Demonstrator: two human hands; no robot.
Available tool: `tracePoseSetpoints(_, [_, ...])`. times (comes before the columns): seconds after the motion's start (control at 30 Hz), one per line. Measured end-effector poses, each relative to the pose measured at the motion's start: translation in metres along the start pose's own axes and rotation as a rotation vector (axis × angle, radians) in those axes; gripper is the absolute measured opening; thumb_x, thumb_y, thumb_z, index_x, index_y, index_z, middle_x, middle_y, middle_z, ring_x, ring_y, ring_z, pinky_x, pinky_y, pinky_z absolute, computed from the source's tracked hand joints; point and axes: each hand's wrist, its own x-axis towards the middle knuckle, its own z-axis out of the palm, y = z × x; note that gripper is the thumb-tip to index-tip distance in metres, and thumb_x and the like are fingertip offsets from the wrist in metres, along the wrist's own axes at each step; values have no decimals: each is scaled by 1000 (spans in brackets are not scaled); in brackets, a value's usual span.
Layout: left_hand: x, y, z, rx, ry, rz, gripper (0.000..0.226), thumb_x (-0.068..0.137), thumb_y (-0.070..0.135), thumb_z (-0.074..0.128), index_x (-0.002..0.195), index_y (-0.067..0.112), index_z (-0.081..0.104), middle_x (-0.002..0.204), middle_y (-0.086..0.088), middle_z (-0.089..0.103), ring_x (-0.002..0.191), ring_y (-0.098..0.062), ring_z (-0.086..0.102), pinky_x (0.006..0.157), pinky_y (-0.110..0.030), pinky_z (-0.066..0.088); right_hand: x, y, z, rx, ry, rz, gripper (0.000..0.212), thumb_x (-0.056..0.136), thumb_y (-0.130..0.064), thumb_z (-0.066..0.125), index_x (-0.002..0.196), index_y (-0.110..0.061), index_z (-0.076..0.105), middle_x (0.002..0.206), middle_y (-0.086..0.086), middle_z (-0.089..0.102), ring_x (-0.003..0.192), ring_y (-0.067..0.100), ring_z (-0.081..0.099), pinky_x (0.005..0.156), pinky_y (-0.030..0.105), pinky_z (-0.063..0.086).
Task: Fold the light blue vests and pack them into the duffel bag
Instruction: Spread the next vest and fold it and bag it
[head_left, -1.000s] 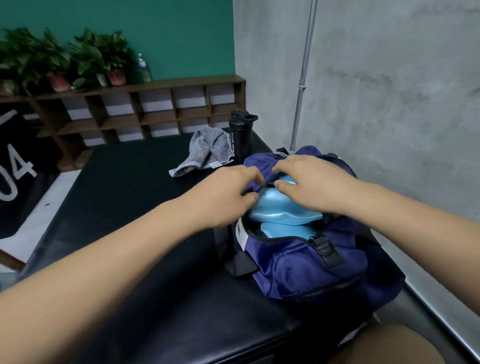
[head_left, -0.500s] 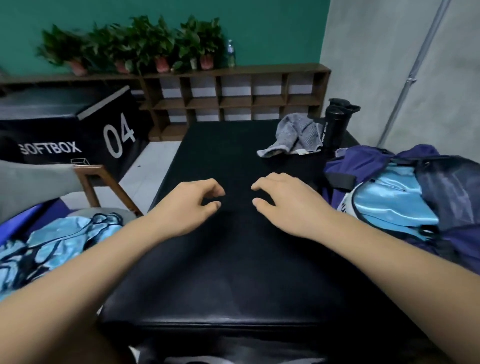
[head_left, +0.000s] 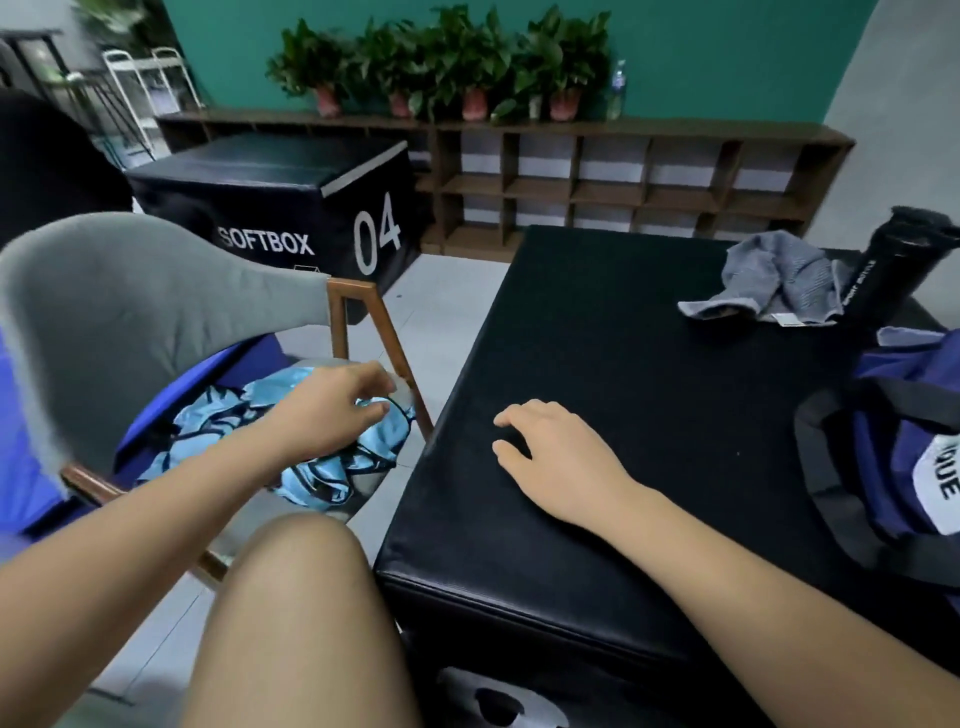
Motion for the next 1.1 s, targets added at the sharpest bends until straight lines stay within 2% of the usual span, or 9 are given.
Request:
tracePoseSetpoints(0.13, [4, -62, -5, 55, -7, -148, 26, 94, 20, 74, 120, 18, 71, 119, 0, 76, 108, -24, 70, 92, -35, 53, 12, -9, 25, 19, -13, -53, 41, 109, -42, 49, 146, -27, 57, 146, -9, 57, 134, 16, 49, 116, 39, 37])
tracePoseSetpoints(0.33, [22, -142, -4, 146, -79, -346, 44, 94, 21, 76, 135, 16, 62, 131, -8, 69, 114, -29, 67, 91, -41, 56, 20, -7, 55, 1, -12, -119, 48, 111, -47, 42, 155, -28, 50, 167, -8, 38, 155, 11, 26, 128, 34, 18])
tracePoseSetpoints(0.5, [36, -182, 7, 151, -138, -482, 54, 98, 34, 75, 145, 17, 55, 133, -16, 67, 117, -36, 62, 87, -39, 49, 20, -4, 61, -18, 17, -102, 49, 111, -52, 38, 155, -33, 48, 168, -13, 35, 156, 10, 26, 129, 32, 18])
tracePoseSetpoints(0.63, [43, -197, 25, 132, -121, -573, 44, 99, 36, 70, 138, 17, 61, 125, -17, 69, 115, -37, 63, 84, -36, 47, 18, -5, 61, -26, 26, -103, 49, 111, -52, 37, 156, -34, 48, 168, -15, 35, 156, 6, 25, 128, 30, 17])
tracePoseSetpoints(0.8, [43, -194, 44, 62, -64, -638, 28, 97, 19, 69, 122, 7, 66, 115, -19, 71, 108, -39, 65, 81, -37, 50, 18, -3, 63, -44, 28, -104, 49, 110, -54, 36, 155, -36, 48, 167, -17, 35, 155, 5, 25, 128, 30, 19])
tracePoseSetpoints(0.87, [41, -200, 44, -8, -28, -671, 35, 95, 27, 76, 121, 10, 61, 116, -16, 68, 109, -37, 63, 80, -36, 47, 19, -3, 63, -46, 29, -107, 49, 111, -53, 36, 155, -35, 48, 167, -16, 35, 156, 5, 25, 128, 31, 20])
tracePoseSetpoints(0.97, [37, -205, 33, -81, 63, -693, 36, 95, 38, 77, 113, 13, 59, 106, -10, 64, 103, -33, 60, 79, -37, 44, 20, -3, 65, -56, 38, -114, 49, 110, -54, 36, 155, -35, 48, 167, -17, 35, 155, 4, 25, 128, 31, 21])
tracePoseSetpoints(1.1, [25, -216, 18, -7, 105, -699, 16, 99, 28, 70, 96, 14, 61, 101, -17, 68, 98, -38, 66, 79, -46, 55, 20, -2, 67, -63, 46, -112, 50, 110, -54, 35, 154, -35, 48, 167, -17, 36, 155, 4, 25, 127, 31, 21])
